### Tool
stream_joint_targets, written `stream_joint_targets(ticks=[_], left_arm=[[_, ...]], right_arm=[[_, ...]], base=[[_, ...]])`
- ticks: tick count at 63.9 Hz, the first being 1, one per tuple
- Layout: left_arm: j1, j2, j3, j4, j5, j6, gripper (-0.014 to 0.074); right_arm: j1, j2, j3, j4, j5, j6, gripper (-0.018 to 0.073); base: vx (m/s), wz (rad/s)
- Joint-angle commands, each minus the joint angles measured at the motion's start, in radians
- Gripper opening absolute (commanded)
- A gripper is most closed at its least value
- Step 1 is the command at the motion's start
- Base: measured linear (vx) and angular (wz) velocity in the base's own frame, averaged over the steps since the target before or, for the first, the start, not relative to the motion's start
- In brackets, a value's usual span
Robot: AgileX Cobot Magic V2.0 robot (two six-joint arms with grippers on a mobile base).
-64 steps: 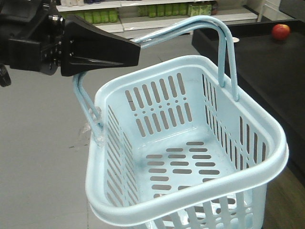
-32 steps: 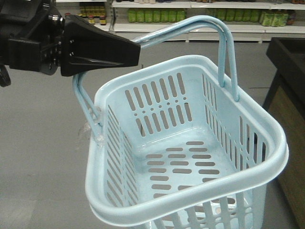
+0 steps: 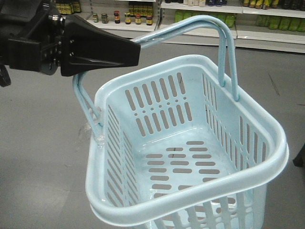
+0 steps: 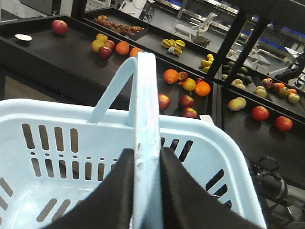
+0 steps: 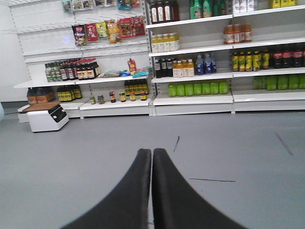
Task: Pick three apples into basket with both arms
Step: 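Carry the basket in the left gripper while driving toward another fruit table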
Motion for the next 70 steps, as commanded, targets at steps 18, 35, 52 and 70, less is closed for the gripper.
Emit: stream_joint_targets(ticks=[18, 35, 52, 70], left_arm=[[-0.001, -0.036, -0.025, 0.000, -0.116, -0.013, -0.0007], [-0.001, -0.036, -0.025, 0.000, -0.116, -0.013, -0.0007], [-0.001, -0.036, -0.025, 0.000, -0.116, -0.013, -0.0007], [-0.001, -0.036, -0.025, 0.000, -0.116, -0.013, -0.0007]], right_arm=[[-0.007, -0.011, 0.013, -0.009, -0.068, -0.010, -0.0004], [-0.007, -0.011, 0.013, -0.009, -0.068, -0.010, -0.0004], [-0.007, -0.011, 0.013, -0.009, -0.068, -0.010, -0.0004], [-0.007, -0.011, 0.013, -0.009, -0.068, -0.010, -0.0004]], base=[[0.12, 0.23], [0.13, 0.07], [0.17, -0.04], [0.20, -0.11]])
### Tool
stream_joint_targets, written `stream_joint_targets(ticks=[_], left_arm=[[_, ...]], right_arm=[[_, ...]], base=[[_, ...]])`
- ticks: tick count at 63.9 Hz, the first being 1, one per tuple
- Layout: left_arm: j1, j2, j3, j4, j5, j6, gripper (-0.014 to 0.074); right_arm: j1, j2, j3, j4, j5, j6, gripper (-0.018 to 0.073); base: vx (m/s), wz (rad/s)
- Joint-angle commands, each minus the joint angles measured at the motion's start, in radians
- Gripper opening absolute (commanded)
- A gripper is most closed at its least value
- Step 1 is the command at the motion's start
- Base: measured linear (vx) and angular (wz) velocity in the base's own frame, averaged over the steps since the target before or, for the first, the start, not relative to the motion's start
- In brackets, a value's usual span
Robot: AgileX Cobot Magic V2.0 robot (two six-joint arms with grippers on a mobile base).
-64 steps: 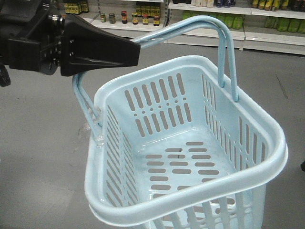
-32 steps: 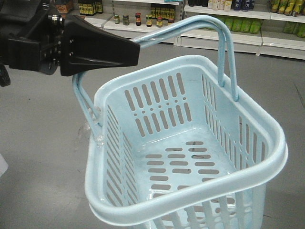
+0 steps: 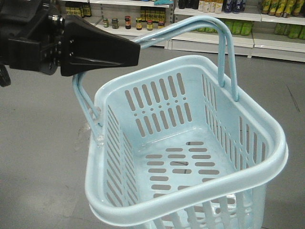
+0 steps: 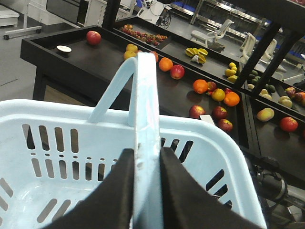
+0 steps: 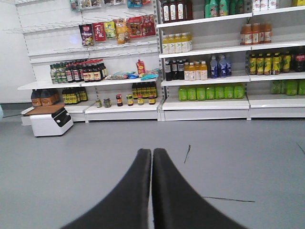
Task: Pick three apples into basket with both arms
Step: 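Carry the basket in the left gripper while driving toward another fruit table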
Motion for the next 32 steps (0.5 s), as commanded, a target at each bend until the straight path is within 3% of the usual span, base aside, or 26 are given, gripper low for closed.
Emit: stream_joint_targets(ticks=[1, 32], left_arm=[[-0.001, -0.036, -0.025, 0.000, -0.116, -0.013, -0.0007], [-0.001, -0.036, -0.025, 0.000, -0.116, -0.013, -0.0007]], right_arm=[[-0.007, -0.011, 0.013, -0.009, -0.068, -0.010, -0.0004], [-0.007, -0.011, 0.013, -0.009, -0.068, -0.010, -0.0004]], base=[[0.21, -0.12], [0.22, -0.15]])
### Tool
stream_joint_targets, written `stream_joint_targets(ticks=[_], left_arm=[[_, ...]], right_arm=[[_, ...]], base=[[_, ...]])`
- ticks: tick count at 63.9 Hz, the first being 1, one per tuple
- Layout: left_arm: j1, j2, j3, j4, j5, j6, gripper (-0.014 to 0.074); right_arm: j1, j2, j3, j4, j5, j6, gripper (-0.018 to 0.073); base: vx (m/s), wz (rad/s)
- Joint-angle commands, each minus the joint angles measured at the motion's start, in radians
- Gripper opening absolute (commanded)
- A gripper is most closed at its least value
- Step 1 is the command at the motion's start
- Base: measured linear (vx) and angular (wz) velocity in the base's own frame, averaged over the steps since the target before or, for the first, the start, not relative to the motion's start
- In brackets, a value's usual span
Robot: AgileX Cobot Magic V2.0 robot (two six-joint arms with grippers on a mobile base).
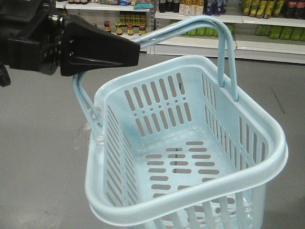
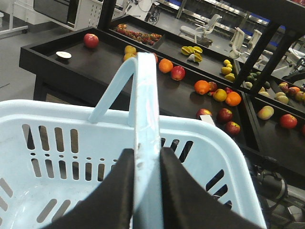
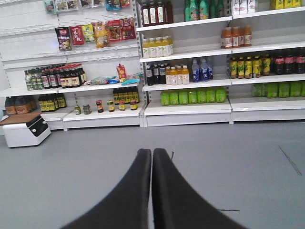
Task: Pick three apples into basket with both arms
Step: 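Carry the basket in the left gripper while driving toward another fruit table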
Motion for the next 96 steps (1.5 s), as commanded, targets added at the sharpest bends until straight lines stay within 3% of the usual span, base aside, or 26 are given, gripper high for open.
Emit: stream_joint_targets(ticks=[1, 96], left_arm=[[-0.001, -0.036, -0.025, 0.000, -0.116, -0.013, -0.0007], [-0.001, -0.036, -0.025, 0.000, -0.116, -0.013, -0.0006]], right_arm=[[-0.007, -0.011, 0.013, -0.009, -0.068, -0.010, -0.0004], [-0.007, -0.011, 0.013, -0.009, -0.068, -0.010, -0.0004]], base=[[0.22, -0.17], [0.20, -0.25]])
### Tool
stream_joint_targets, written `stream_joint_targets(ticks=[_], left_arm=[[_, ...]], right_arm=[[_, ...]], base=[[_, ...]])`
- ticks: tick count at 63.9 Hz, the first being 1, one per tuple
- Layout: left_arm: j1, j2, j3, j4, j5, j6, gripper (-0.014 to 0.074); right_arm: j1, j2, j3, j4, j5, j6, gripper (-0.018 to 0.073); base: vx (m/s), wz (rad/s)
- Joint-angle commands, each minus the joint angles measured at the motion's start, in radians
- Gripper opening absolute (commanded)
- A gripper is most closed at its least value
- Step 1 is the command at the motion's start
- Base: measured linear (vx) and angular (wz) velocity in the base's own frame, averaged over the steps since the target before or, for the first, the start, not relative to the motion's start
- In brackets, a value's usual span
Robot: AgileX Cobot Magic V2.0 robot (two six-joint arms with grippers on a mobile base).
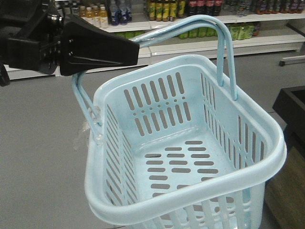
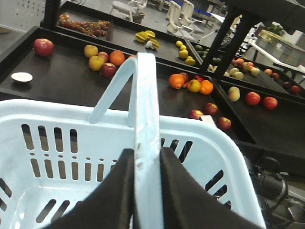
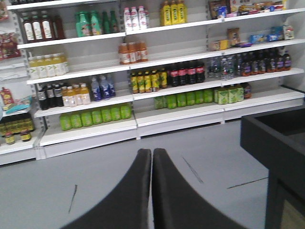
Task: Pick three apples into basket with both arms
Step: 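Carry the basket in the left gripper while driving toward another fruit table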
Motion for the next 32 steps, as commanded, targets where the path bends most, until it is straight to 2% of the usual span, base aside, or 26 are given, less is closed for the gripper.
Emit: stream_joint_targets(ticks=[1, 32], left_arm=[[-0.001, -0.036, -0.025, 0.000, -0.116, -0.013, -0.0006], [-0.001, -0.036, -0.025, 0.000, -0.116, -0.013, -0.0006]], right_arm=[[-0.007, -0.011, 0.013, -0.009, -0.068, -0.010, -0.0004], [-0.007, -0.011, 0.013, -0.009, -0.068, -0.010, -0.0004]], base=[[0.18, -0.53], [0.16, -0.59]])
